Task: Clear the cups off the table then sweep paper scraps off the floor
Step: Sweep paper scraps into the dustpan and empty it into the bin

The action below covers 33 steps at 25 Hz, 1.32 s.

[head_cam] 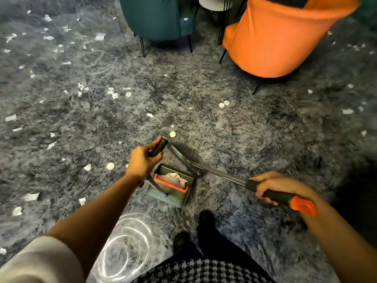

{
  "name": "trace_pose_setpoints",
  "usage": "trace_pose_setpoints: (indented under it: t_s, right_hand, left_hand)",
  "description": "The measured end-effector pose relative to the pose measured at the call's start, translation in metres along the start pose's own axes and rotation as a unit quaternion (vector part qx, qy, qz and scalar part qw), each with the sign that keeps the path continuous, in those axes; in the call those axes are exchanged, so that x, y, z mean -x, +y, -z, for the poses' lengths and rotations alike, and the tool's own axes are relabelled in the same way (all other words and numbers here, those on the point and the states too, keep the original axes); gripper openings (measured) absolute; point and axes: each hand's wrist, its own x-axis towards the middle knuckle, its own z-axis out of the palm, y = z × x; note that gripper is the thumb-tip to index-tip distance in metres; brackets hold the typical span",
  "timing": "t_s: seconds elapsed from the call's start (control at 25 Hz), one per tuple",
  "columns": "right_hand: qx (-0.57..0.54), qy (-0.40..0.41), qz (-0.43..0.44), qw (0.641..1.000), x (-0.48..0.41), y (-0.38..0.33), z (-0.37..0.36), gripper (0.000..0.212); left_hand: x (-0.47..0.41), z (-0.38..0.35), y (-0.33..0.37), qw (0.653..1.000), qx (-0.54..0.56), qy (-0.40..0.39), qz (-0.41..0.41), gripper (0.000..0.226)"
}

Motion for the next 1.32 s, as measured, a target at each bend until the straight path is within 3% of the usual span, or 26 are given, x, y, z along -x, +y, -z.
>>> trace_pose_setpoints:
  t_s: [0.36, 0.56, 0.64, 0.8, 0.96, 1.04, 1.24, 1.32]
  right_hand:
    - [-0.132, 0.120, -0.008, 0.984, -0.046, -0.007, 0.090, 0.034]
    - [-0.176, 0.163, -0.002, 0.971, -0.104, -0.044, 0.203, 0.015]
    - [-0.176, 0.174, -0.009, 0.969, -0.125, -0.063, 0.253, 0.008]
    - [-0.172, 0.201, -0.020, 0.964, -0.164, -0.103, 0.331, 0.013]
    - [-0.176, 0.217, -0.011, 0.960, -0.202, -0.146, 0.386, 0.021]
    - [-0.182, 0.222, -0.007, 0.958, -0.219, -0.165, 0.403, 0.014]
    - [-0.154, 0.234, -0.021, 0.960, -0.269, -0.222, 0.438, 0.003]
    - [-0.126, 0.241, -0.035, 0.962, -0.291, -0.241, 0.447, 0.013]
  left_hand:
    - [-0.117, -0.078, 0.065, 0.999, -0.001, -0.012, -0.051, 0.050]
    - [-0.222, -0.140, 0.123, 0.998, 0.000, -0.012, -0.068, 0.049]
    - [-0.264, -0.164, 0.150, 0.998, -0.022, -0.011, -0.064, 0.049]
    - [-0.333, -0.196, 0.188, 0.998, -0.039, -0.019, -0.054, 0.052]
    - [-0.398, -0.211, 0.214, 0.998, -0.031, -0.028, -0.054, 0.050]
    - [-0.428, -0.216, 0.224, 0.997, -0.032, -0.030, -0.067, 0.048]
    - [-0.525, -0.223, 0.243, 0.985, -0.058, -0.116, -0.113, 0.043]
    - [-0.558, -0.226, 0.242, 0.980, -0.075, -0.140, -0.123, 0.040]
